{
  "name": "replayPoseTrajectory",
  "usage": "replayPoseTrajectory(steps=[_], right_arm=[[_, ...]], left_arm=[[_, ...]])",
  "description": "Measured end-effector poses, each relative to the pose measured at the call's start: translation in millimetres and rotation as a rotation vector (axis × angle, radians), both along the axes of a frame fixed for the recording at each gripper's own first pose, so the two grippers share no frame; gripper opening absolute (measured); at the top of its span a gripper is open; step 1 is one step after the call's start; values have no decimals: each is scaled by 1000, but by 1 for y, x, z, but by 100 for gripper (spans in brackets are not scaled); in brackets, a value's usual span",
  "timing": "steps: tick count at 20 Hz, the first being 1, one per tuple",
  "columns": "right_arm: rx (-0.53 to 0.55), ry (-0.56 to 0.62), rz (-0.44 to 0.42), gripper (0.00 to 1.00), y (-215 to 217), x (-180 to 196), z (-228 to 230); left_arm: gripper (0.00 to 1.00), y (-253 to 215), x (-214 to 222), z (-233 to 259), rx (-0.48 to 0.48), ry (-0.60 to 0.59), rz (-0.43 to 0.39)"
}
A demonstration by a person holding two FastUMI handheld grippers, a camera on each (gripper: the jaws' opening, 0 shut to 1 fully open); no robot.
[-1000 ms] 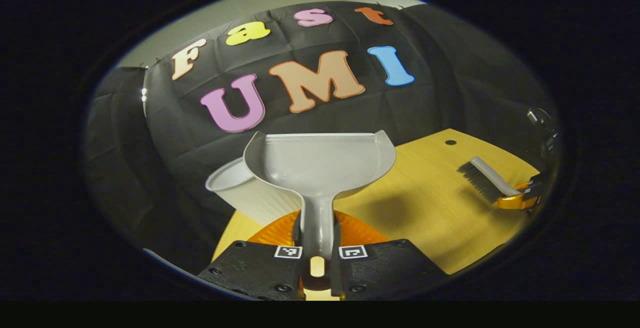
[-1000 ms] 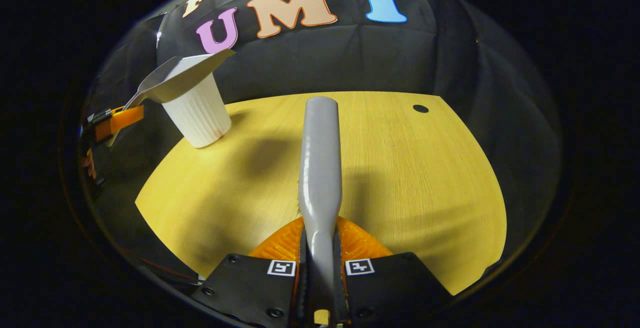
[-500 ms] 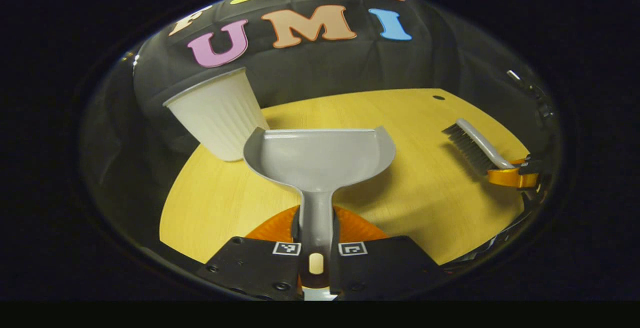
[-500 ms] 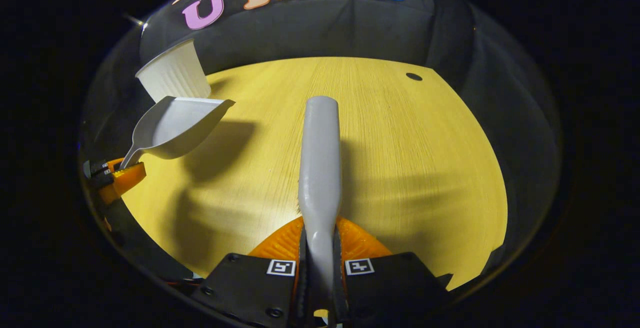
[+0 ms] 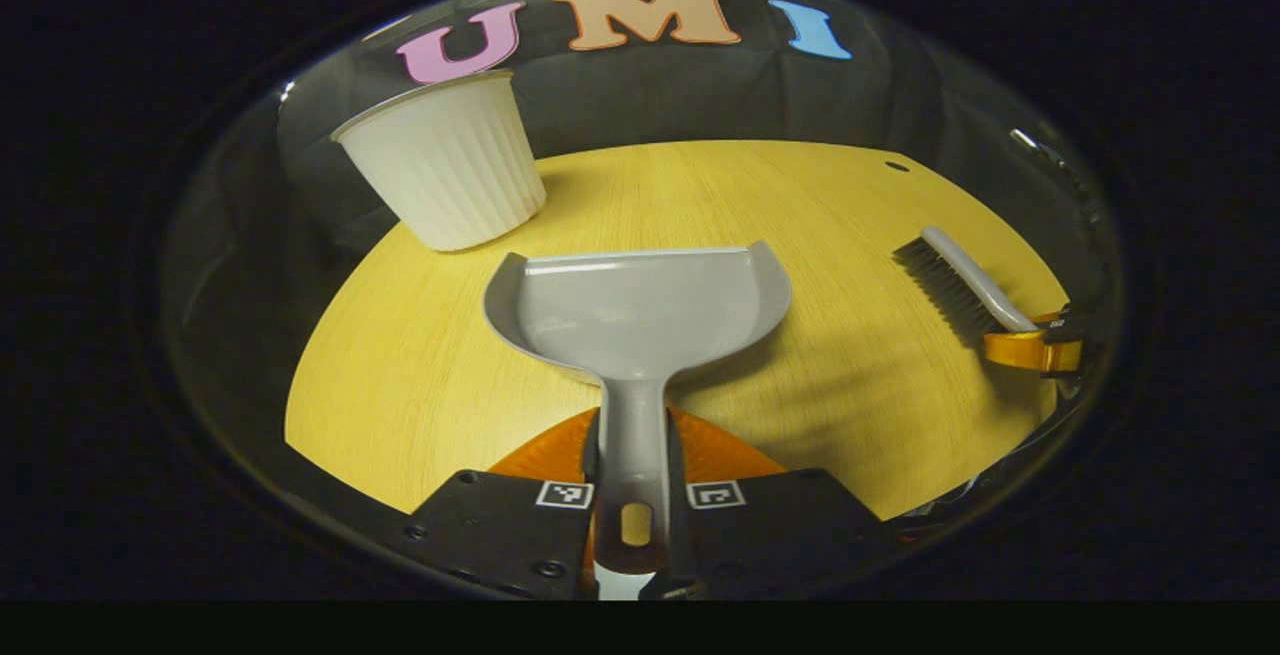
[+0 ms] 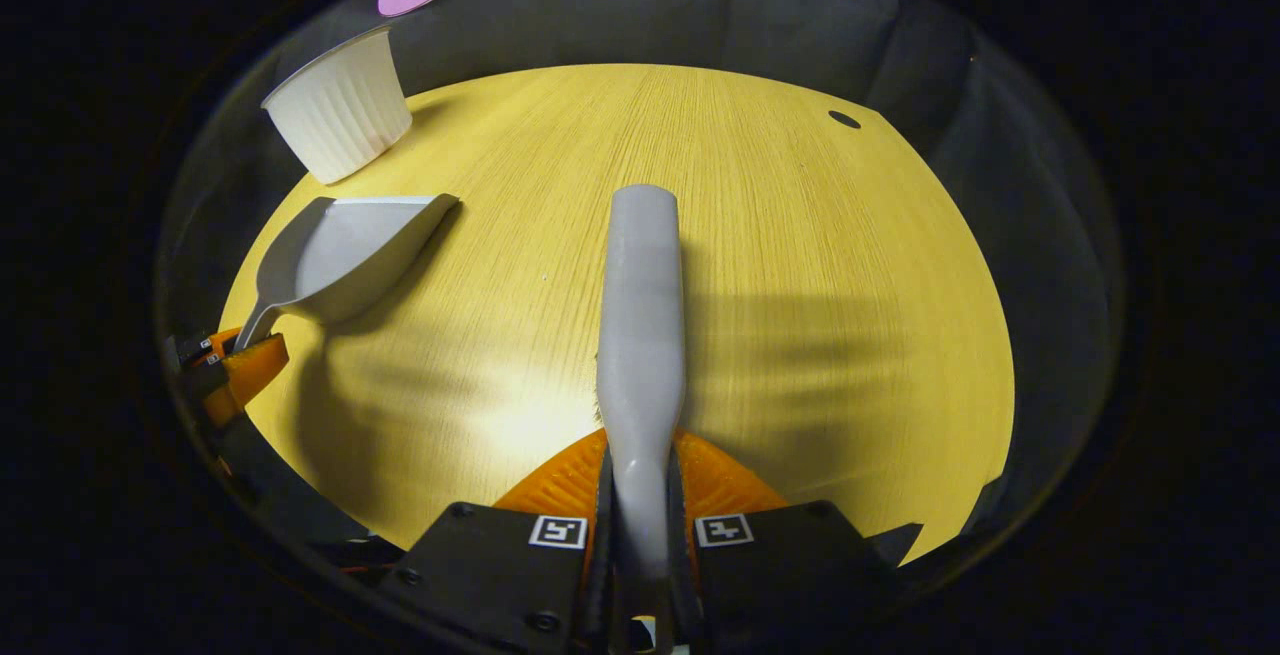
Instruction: Pick up the small broom and dustpan from the desktop, sweep the trash into the dustpan with the broom, and then empty the trash into the garbage bin.
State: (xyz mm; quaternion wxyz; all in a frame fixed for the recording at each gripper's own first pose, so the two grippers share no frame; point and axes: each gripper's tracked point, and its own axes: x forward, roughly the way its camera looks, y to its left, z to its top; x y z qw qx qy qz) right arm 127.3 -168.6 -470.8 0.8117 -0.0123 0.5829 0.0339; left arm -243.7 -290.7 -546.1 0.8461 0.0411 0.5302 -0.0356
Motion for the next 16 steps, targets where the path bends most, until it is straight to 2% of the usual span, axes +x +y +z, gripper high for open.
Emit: replayPoseTrajectory(steps=[2, 3, 4, 5, 6, 7, 8, 11, 15, 16], right_arm=[[-9, -5, 12, 29, -2, -1, -1], [-5, -5, 19, 40, -1, -2, -1], [-1, -7, 23, 52, -1, -3, 2], [1, -7, 28, 69, 1, -3, 3], [5, -9, 29, 75, 2, -4, 2], [5, -17, 30, 91, 2, -5, 5], [5, -33, 30, 100, 1, -4, 9], [11, -175, 32, 100, -5, 11, 42], [94, -576, 40, 100, -11, 48, 150], [115, -668, 46, 100, -12, 52, 179]], left_arm=[[28, 3, -6, 0, 24, 18, -19], [33, 5, -5, 3, 38, 6, -26], [55, 5, -6, -1, 48, 1, -37], [77, 3, -5, -3, 44, -2, -50], [99, 3, -6, -1, 57, -10, -48], [99, 3, -6, 0, 64, -12, -49], [96, 3, -5, 5, 73, -32, -46], [96, 10, 16, 42, 136, -172, -31], [95, -9, 60, 151, 135, -483, -47], [100, -13, 70, 180, 135, -557, -39]])
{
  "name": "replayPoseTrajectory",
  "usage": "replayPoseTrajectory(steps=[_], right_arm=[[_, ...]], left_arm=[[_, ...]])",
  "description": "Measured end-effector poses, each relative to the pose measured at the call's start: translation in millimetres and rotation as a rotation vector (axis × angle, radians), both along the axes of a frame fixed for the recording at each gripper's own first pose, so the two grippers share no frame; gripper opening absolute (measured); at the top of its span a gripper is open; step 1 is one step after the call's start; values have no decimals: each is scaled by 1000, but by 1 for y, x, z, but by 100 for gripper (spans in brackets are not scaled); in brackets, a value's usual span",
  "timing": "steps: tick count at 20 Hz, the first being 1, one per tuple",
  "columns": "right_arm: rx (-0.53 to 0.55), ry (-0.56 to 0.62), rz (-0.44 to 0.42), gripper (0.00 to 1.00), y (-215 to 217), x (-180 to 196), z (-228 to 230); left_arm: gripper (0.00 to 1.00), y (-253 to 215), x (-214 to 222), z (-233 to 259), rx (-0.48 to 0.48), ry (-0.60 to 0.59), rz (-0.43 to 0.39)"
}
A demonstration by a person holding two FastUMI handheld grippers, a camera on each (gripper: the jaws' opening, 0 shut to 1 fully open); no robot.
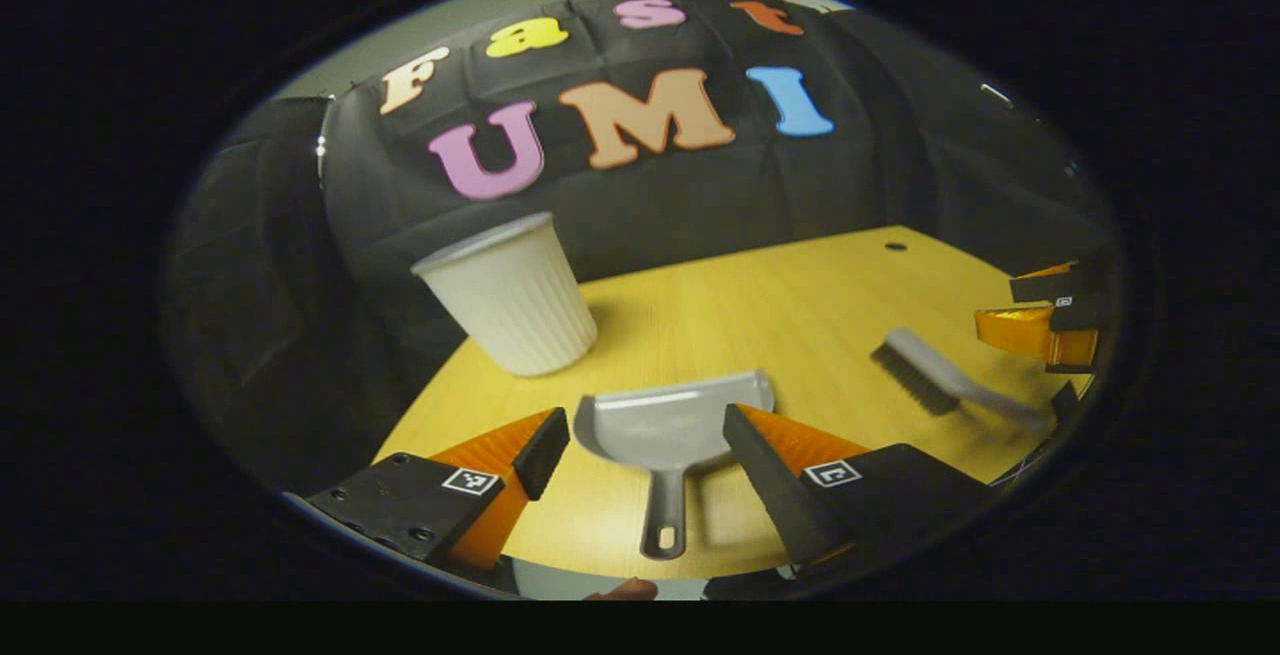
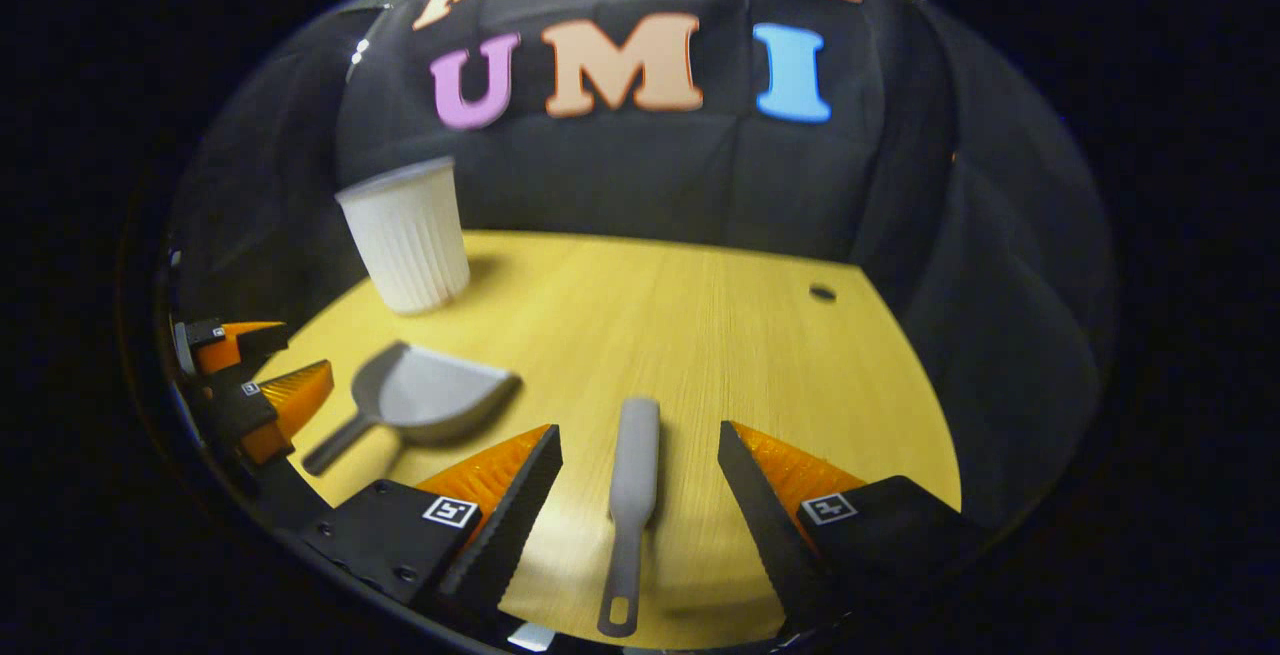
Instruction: Pick up the small broom and dustpan from the desktop, sweep the trash into the dustpan with the broom, and then empty the trash into the garbage bin.
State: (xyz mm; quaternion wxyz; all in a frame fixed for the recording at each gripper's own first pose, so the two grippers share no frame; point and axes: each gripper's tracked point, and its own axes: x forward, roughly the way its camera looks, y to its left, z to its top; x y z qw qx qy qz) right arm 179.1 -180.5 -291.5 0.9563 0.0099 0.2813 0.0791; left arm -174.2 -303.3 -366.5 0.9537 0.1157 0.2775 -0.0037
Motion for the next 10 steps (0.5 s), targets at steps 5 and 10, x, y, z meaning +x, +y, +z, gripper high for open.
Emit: replayPoseTrajectory(steps=[5, 10], right_arm=[[36, -263, -12, 100, -7, -8, 101], [62, -404, -77, 100, 4, -16, 145]], left_arm=[[93, -21, 21, 113, -123, -263, 21], [93, -41, 10, 159, -202, -353, -36]])
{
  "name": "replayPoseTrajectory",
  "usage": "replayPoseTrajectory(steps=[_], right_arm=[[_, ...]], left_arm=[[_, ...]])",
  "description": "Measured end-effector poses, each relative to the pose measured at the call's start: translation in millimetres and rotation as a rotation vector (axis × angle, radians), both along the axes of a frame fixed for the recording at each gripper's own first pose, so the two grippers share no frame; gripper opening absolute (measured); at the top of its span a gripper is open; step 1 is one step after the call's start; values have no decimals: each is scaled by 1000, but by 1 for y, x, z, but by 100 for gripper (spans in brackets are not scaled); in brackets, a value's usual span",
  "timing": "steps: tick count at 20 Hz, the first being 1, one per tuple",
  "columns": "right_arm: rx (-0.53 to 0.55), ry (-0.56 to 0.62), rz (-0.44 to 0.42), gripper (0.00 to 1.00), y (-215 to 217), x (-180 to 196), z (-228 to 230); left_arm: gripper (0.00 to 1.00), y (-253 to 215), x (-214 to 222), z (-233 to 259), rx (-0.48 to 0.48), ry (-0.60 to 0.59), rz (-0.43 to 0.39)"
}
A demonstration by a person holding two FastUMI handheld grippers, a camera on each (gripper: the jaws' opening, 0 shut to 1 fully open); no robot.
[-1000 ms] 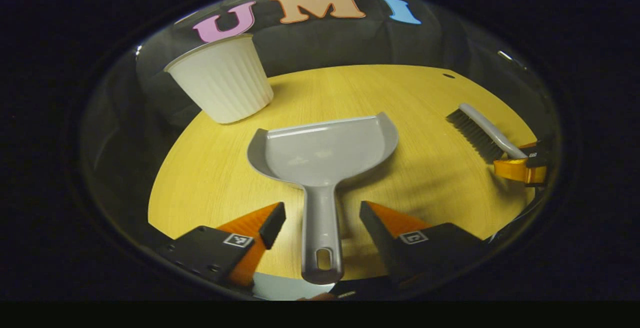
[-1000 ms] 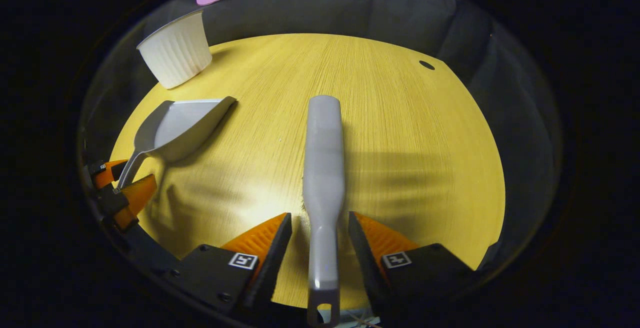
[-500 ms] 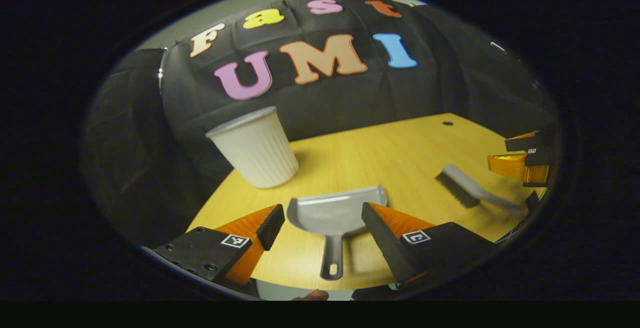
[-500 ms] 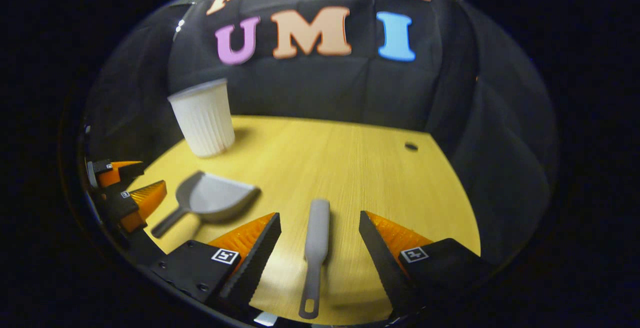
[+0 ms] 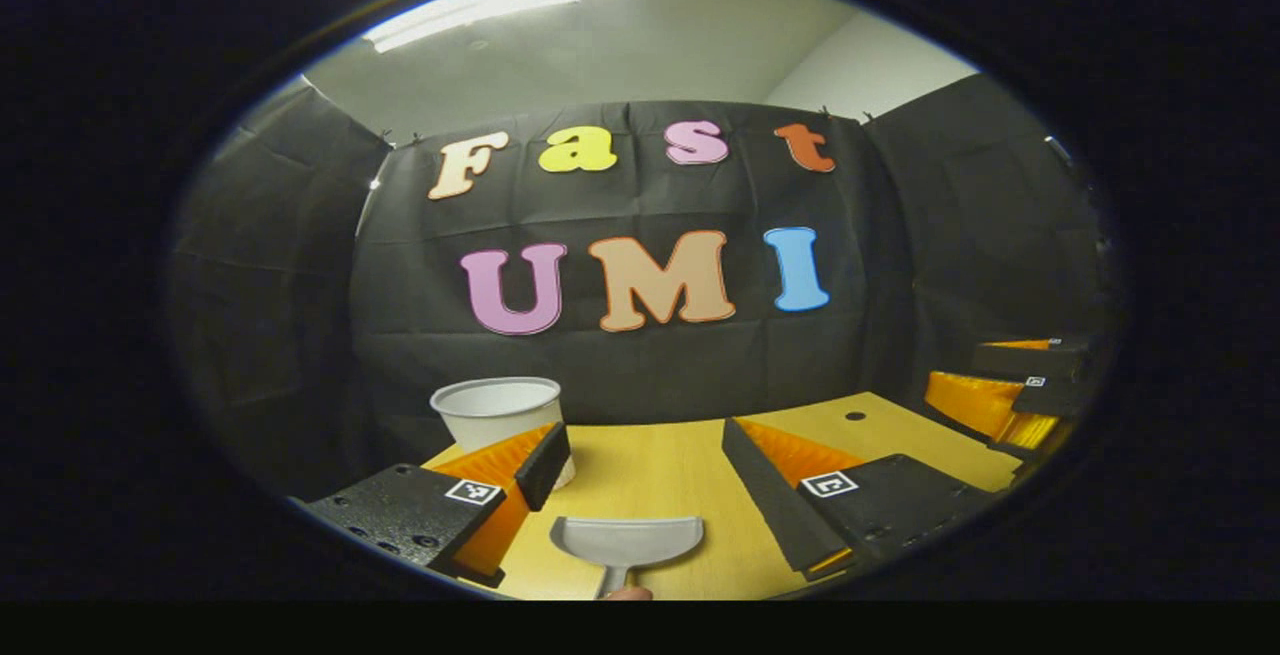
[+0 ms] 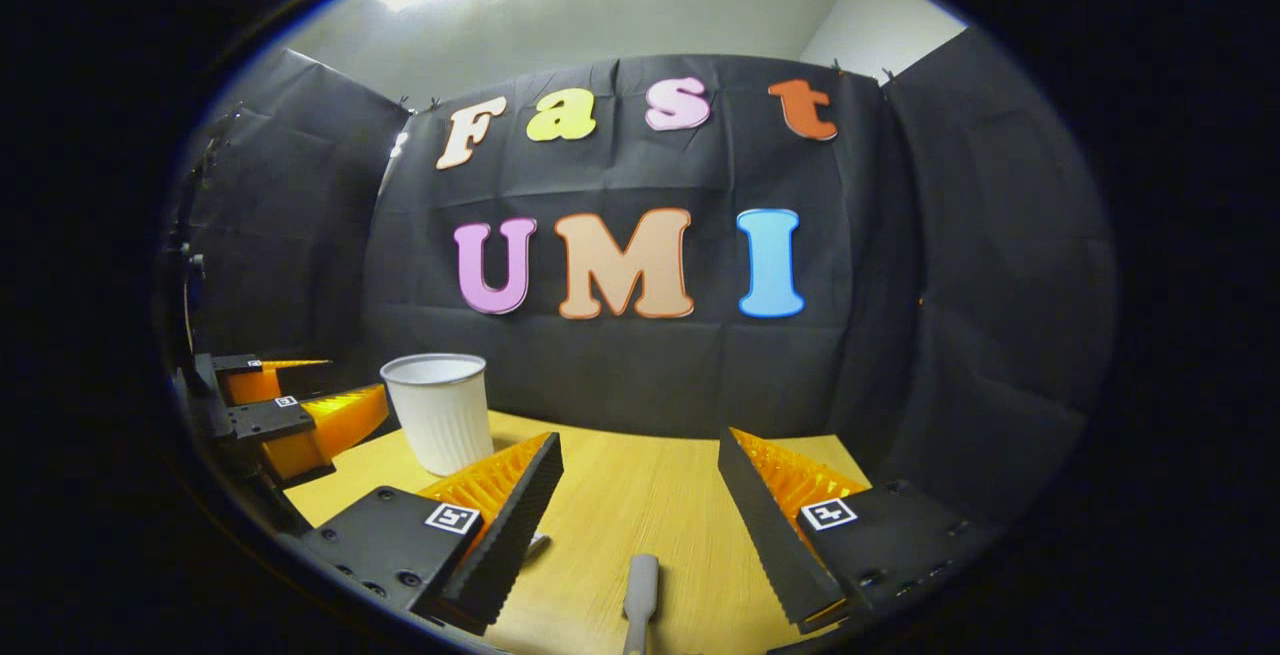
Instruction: Pick up the small broom and dustpan from the desktop, sweep the trash into the dustpan with the broom, and then empty the trash into the garbage bin.
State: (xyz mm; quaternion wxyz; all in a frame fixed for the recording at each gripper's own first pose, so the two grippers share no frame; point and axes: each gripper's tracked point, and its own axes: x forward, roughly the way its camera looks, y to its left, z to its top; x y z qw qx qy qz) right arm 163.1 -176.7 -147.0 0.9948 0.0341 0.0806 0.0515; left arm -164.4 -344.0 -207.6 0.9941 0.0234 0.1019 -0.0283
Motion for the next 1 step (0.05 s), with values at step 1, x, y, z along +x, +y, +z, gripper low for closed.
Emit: replayPoseTrajectory(steps=[1], right_arm=[[2, -23, -5, 100, 3, 0, 5]], left_arm=[[93, 0, 0, 7, -3, -22, -7]])
